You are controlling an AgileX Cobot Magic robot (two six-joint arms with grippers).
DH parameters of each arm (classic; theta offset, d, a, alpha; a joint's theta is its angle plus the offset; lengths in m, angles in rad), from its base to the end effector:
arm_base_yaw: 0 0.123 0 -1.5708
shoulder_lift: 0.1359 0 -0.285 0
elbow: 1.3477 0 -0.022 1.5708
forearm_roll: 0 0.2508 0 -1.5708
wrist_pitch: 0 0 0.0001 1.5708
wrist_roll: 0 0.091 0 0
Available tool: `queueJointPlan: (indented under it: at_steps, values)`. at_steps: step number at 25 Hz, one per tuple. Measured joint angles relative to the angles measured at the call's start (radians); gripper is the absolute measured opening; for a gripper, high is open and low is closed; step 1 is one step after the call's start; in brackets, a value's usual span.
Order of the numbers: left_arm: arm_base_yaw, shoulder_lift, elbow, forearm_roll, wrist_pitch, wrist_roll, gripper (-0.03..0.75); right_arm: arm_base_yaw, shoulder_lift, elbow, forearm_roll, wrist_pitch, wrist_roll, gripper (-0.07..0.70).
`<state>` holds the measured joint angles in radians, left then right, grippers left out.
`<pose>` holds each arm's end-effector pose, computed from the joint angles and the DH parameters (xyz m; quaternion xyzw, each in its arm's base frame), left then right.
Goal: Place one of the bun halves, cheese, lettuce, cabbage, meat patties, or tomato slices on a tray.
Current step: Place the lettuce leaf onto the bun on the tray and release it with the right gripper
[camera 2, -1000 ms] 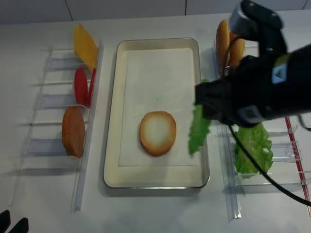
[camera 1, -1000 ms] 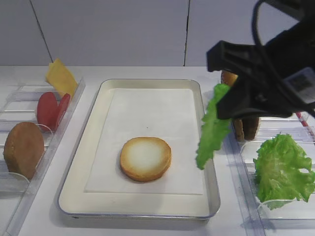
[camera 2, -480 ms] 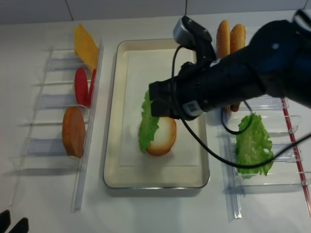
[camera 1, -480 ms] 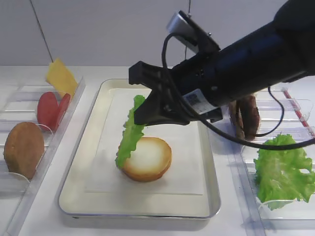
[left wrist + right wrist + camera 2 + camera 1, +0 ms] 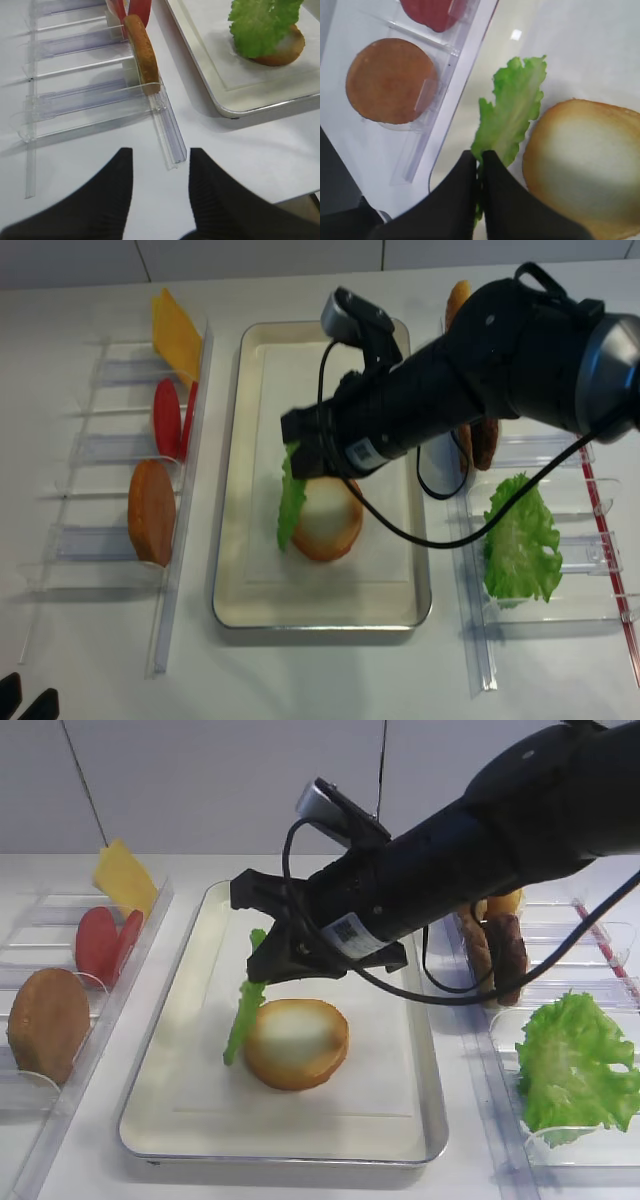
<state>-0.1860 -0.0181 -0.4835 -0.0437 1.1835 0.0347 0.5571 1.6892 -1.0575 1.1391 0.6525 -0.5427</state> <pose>-0.0119 -0.0015 0.2631 0.0994 0.8774 -0.0571 0.4658 0.2683 0.2264 0.2305 -0.1254 0.8937 0.4024 0.1536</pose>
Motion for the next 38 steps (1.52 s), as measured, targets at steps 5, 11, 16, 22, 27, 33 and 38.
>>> queueJointPlan:
  at_steps: [5, 11, 16, 22, 27, 33, 38]
  values:
    - [0.0, 0.0, 0.0, 0.0, 0.0, 0.0, 0.251, 0.0, 0.006, -0.002, -0.185, 0.006, 0.122, 0.048]
    - [0.0, 0.0, 0.0, 0.0, 0.0, 0.0, 0.251, 0.0, 0.006, -0.002, -0.308, -0.005, 0.203, 0.048]
    - [0.0, 0.0, 0.0, 0.0, 0.0, 0.0, 0.251, 0.0, 0.01, -0.002, -0.418, -0.012, 0.29, 0.048]
    - [0.0, 0.0, 0.0, 0.0, 0.0, 0.0, 0.251, 0.0, 0.011, -0.002, -0.497, -0.018, 0.35, 0.048]
    - [0.0, 0.0, 0.0, 0.0, 0.0, 0.0, 0.251, 0.0, 0.011, -0.002, -0.512, -0.02, 0.361, 0.048]
    - [0.0, 0.0, 0.0, 0.0, 0.0, 0.0, 0.251, 0.0, 0.011, -0.002, -0.51, -0.02, 0.36, 0.152]
    - [0.0, 0.0, 0.0, 0.0, 0.0, 0.0, 0.251, 0.0, 0.011, -0.004, -0.523, -0.02, 0.36, 0.385]
